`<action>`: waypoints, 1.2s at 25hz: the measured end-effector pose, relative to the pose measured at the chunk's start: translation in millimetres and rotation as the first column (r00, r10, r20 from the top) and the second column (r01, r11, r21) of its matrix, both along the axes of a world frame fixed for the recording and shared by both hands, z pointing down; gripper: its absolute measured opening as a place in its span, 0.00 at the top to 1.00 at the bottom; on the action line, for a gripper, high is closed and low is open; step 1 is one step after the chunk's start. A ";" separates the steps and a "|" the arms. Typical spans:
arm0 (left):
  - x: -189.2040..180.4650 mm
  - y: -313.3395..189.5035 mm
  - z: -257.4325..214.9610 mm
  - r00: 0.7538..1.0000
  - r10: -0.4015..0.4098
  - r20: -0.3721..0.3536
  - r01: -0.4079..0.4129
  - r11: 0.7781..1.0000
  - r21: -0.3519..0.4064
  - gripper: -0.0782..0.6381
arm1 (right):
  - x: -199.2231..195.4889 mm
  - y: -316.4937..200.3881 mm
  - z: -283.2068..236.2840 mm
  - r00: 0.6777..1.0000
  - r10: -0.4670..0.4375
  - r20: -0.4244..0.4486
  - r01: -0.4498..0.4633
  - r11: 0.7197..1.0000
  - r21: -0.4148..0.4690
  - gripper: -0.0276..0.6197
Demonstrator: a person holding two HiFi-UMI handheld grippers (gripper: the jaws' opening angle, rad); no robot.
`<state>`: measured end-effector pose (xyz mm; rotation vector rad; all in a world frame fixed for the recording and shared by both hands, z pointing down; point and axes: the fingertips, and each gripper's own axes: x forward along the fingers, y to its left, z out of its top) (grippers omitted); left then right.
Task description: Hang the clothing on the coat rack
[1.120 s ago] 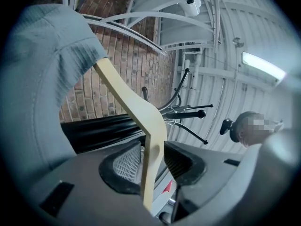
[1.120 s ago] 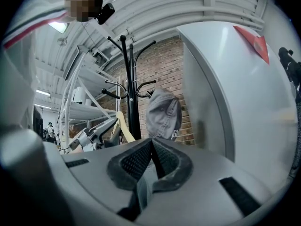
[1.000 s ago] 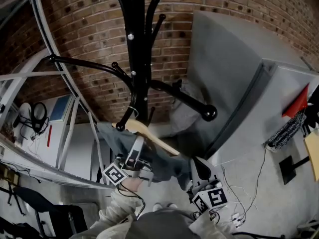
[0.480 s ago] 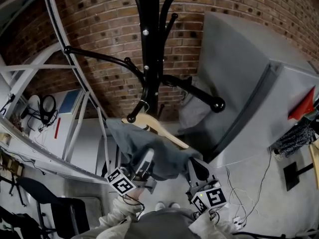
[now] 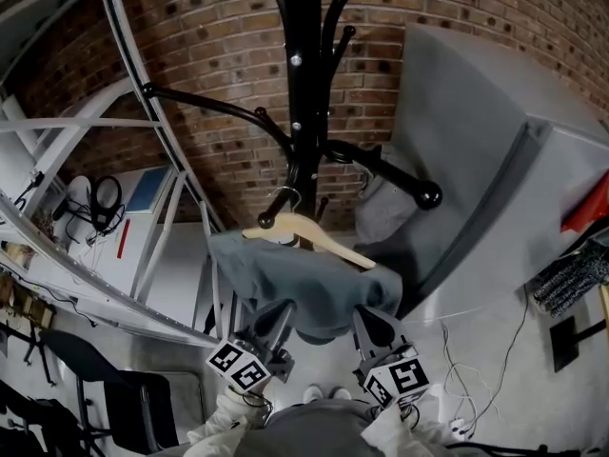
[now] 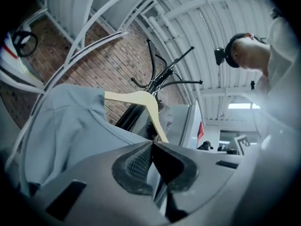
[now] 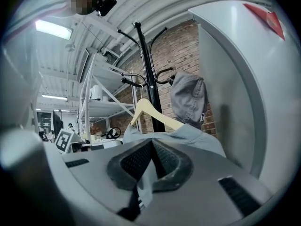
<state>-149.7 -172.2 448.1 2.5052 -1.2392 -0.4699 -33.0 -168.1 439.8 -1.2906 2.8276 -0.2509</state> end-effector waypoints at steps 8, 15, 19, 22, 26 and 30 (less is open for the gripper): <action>-8.7 5.2 -0.9 0.974 -0.117 0.193 0.118 0.993 0.011 0.88 | -9.4 0.5 3.5 1.000 -0.030 -0.006 0.030 1.000 0.005 0.92; -8.7 4.2 -7.6 0.965 -0.136 0.226 0.129 0.991 0.047 0.88 | -11.3 -2.7 0.9 0.999 -0.034 -0.009 0.034 0.999 0.014 0.92; -15.6 1.7 -11.3 0.942 -0.204 0.265 0.189 0.979 0.080 0.88 | -13.3 -6.3 0.9 0.999 -0.039 -0.012 0.039 0.999 0.016 0.92; -21.1 0.6 -11.4 0.927 -0.250 0.280 0.231 0.968 0.097 0.88 | -14.9 -8.7 0.9 0.999 -0.046 -0.012 0.046 0.999 0.020 0.92; -24.4 -1.6 -11.2 0.923 -0.266 0.278 0.249 0.964 0.093 0.88 | -15.8 -10.6 0.0 0.999 -0.049 -0.013 0.050 0.998 0.024 0.92; -24.2 -4.6 -4.5 0.923 -0.263 0.279 0.244 0.964 0.103 0.88 | -14.9 -12.7 0.5 0.999 -0.050 -0.011 0.050 0.998 0.026 0.92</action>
